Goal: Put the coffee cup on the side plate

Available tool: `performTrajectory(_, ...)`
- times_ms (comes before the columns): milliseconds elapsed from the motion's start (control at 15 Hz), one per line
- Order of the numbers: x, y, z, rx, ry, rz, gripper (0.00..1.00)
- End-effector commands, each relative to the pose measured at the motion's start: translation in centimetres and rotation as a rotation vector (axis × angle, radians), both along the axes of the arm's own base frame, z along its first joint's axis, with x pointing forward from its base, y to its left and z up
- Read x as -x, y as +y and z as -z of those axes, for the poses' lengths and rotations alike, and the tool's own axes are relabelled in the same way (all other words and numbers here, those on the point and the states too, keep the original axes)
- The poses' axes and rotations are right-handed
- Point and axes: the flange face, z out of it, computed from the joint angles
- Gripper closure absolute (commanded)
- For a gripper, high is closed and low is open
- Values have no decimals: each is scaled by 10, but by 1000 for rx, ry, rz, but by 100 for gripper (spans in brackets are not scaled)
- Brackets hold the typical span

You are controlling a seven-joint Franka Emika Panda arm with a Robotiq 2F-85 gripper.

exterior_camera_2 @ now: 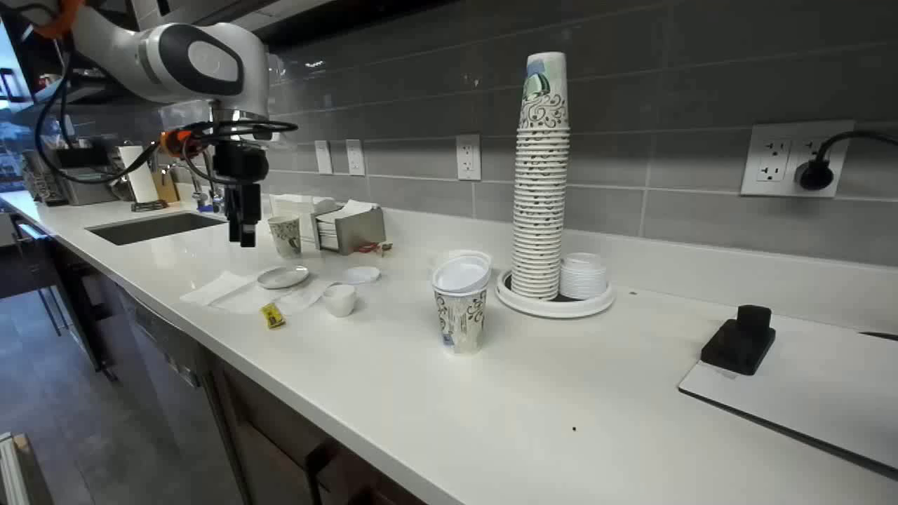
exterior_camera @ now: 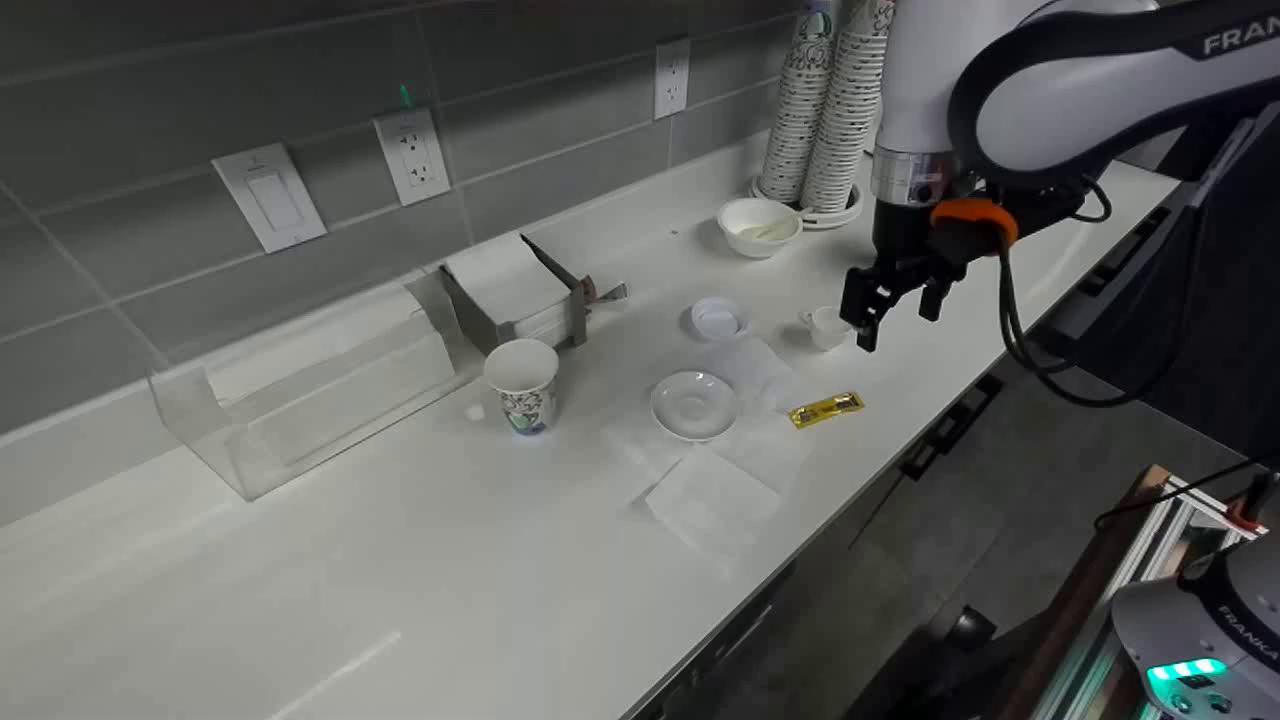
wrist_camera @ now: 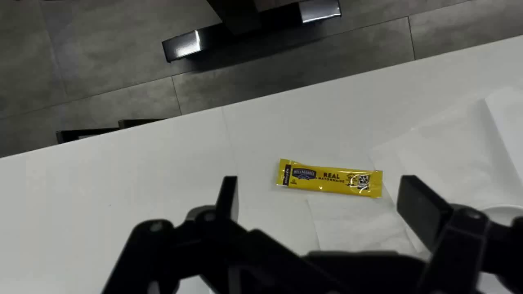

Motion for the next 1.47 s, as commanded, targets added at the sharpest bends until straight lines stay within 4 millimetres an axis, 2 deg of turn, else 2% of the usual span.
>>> performTrajectory(0, 0, 0, 0, 0, 1, 0, 0)
performTrajectory(1267, 0, 0, 0, 0, 1, 0, 0)
performTrajectory(1400, -12, -8, 1, -5, -40, -16, 0)
